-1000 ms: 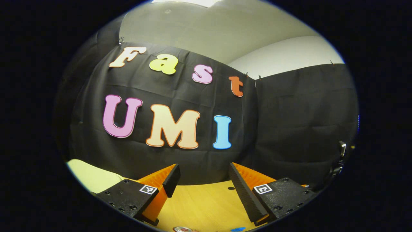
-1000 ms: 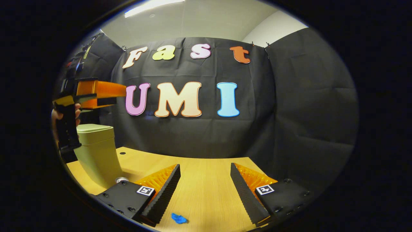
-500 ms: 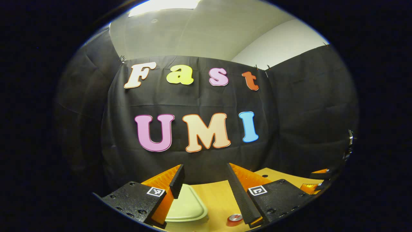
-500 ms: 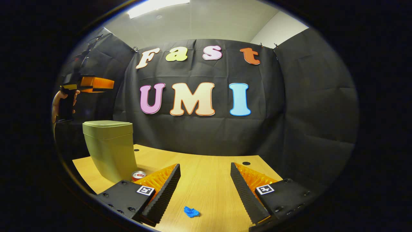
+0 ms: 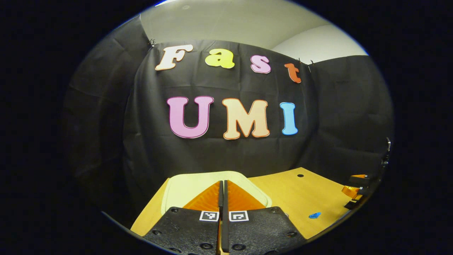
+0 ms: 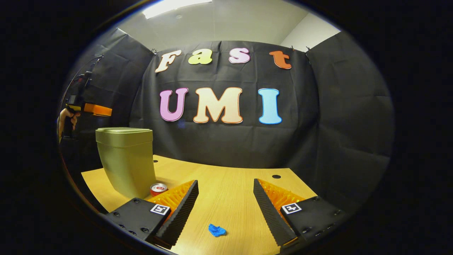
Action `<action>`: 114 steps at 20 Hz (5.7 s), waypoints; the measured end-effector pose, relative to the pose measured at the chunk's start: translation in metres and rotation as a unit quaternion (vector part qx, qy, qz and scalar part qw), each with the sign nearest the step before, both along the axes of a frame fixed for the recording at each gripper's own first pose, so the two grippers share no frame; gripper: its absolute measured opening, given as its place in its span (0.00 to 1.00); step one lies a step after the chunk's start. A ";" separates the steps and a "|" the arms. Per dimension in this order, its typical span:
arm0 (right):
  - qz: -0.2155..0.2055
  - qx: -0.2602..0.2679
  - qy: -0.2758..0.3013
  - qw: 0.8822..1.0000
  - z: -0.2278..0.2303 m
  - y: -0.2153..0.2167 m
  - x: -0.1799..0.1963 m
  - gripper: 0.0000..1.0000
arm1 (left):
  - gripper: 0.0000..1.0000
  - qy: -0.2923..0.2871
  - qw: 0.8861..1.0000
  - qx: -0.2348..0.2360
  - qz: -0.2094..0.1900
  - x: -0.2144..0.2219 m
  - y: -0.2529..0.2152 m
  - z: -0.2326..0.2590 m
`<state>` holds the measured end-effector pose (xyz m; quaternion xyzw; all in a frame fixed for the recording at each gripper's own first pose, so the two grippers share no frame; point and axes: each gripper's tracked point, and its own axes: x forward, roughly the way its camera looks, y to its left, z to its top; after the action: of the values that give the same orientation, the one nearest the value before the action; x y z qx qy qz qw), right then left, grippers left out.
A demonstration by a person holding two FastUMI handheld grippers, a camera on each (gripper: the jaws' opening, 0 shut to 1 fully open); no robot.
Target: Press the lid of the desktop garbage bin to open it, pick up the crumpled paper on the desktop and throw it into the bin, then pick up the pop can on the desktop and drop it into the bin, and finally close the garbage bin lid.
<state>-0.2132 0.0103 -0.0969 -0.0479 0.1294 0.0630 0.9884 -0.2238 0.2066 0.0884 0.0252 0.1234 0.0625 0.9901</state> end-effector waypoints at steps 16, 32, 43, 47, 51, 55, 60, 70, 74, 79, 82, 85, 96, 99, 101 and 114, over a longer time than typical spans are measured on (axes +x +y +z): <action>0.001 -0.008 0.053 0.999 -0.044 -0.004 0.004 0.98 | 0.00 0.044 0.999 0.023 -0.015 -0.006 -0.005 -0.037; -0.028 -0.021 0.128 0.991 -0.097 -0.036 -0.003 0.98 | 0.00 -0.031 0.996 0.077 -0.031 -0.006 -0.006 0.018; 0.002 -0.036 0.175 0.984 -0.115 -0.020 -0.002 0.99 | 0.36 -0.052 0.991 0.029 -0.121 -0.041 -0.083 0.003; 0.038 -0.053 0.228 0.971 -0.129 -0.011 -0.009 0.99 | 0.53 -0.046 0.985 0.033 -0.166 -0.068 -0.116 -0.026; 0.070 -0.050 0.275 0.958 -0.141 0.000 -0.016 0.99 | 0.84 -0.046 0.980 0.019 -0.194 -0.091 -0.136 -0.055; 0.070 -0.060 0.306 0.948 -0.159 0.005 -0.012 0.99 | 0.90 -0.038 0.977 -0.015 -0.208 -0.105 -0.142 -0.087; 0.061 -0.070 0.331 0.939 -0.175 0.004 -0.008 0.99 | 0.91 -0.020 0.979 -0.022 -0.203 -0.109 -0.129 -0.118; 0.062 -0.068 0.373 0.923 -0.197 0.010 -0.004 0.99 | 0.92 -0.006 0.978 -0.034 -0.208 -0.107 -0.129 -0.135; 0.064 -0.050 0.386 0.919 -0.199 0.015 -0.005 0.80 | 0.92 -0.014 0.978 -0.028 -0.204 -0.108 -0.125 -0.132; 0.073 -0.071 0.404 0.909 -0.204 0.012 -0.014 0.43 | 0.92 -0.009 0.980 -0.032 -0.194 -0.104 -0.117 -0.136; 0.067 -0.053 0.392 0.916 -0.201 0.017 -0.009 0.34 | 0.92 -0.005 0.981 -0.040 -0.191 -0.102 -0.116 -0.139; 0.060 -0.025 0.389 0.919 -0.188 0.019 -0.008 0.23 | 0.92 -0.003 0.981 -0.043 -0.187 -0.102 -0.113 -0.141; 0.104 -0.012 0.295 0.950 -0.053 0.070 0.023 0.19 | 0.92 -0.008 0.982 -0.037 -0.187 -0.104 -0.113 -0.137; 0.125 -0.027 0.255 0.958 0.000 0.097 0.035 0.23 | 0.92 -0.010 0.981 -0.041 -0.191 -0.104 -0.115 -0.137; 0.149 -0.020 0.235 0.960 0.031 0.125 0.043 0.23 | 0.92 -0.010 0.981 -0.040 -0.191 -0.104 -0.116 -0.136; 0.296 -0.016 0.172 0.940 0.116 0.339 0.082 0.23 | 0.92 0.006 0.974 -0.054 -0.222 -0.107 -0.138 -0.148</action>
<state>-0.1316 0.3488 0.0194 -0.0879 0.2783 0.3579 0.8870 -0.3310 0.0687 -0.0594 -0.0014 0.1238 -0.1655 0.9784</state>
